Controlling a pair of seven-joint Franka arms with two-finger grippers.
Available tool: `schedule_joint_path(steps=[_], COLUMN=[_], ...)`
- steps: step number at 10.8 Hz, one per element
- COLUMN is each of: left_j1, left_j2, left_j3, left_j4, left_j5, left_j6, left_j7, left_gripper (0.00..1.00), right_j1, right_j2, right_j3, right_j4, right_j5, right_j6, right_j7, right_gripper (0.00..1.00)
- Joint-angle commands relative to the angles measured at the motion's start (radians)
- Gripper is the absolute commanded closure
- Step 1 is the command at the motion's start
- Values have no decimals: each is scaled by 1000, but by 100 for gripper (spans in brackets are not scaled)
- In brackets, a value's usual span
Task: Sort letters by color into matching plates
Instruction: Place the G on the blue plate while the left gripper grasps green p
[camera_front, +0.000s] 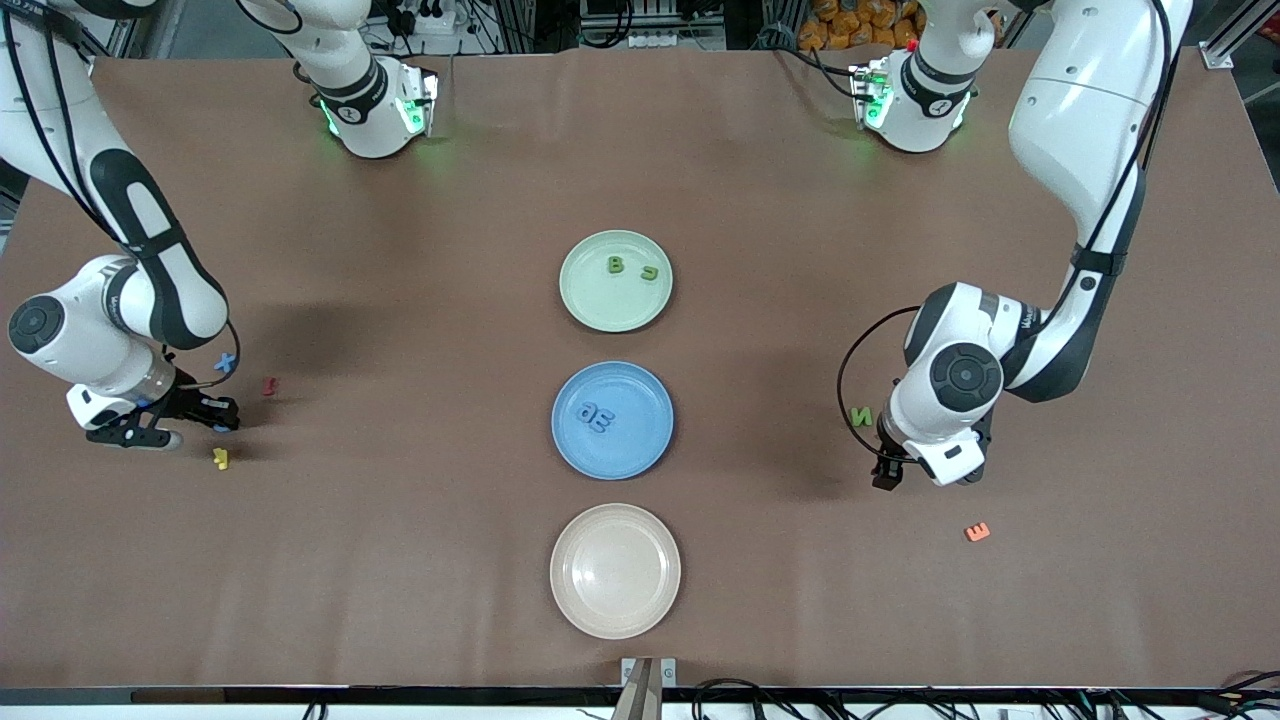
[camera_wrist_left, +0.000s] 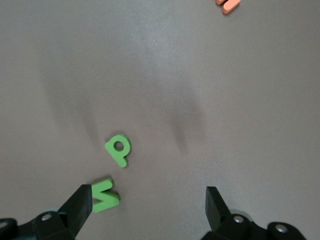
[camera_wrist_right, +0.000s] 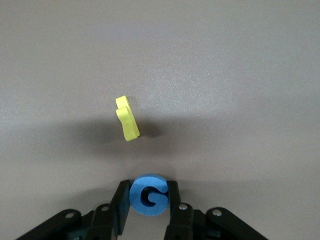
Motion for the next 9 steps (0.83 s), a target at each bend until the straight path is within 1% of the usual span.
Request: schedule_joint_path(steps=[1,2,4,6,9], left_j1=[20,21,34,43,51], left_j2=[22,25,38,44,38], left_j3=[-7,-7,-7,-7,-7], left_j4=[-21,-23,-21,-27,-95], left_j5=[2,1,1,1,1], left_j6=[65,74,80,93,189], left_j7=[17,37,63,103,124], left_gripper=[0,0,0,0,0], right_j1=[11,24,50,99,214], right_j2=[-23,-29,-38,-46,-38], right_j3=[23,23,25,25,28], right_j4=[1,8,39,57,109], right_j5=[-2,-2,-2,0,3], right_j6=[-7,-17,-98,-105,-125], right_j7=[0,11,49,138,287], right_gripper=[70,73,73,73,73])
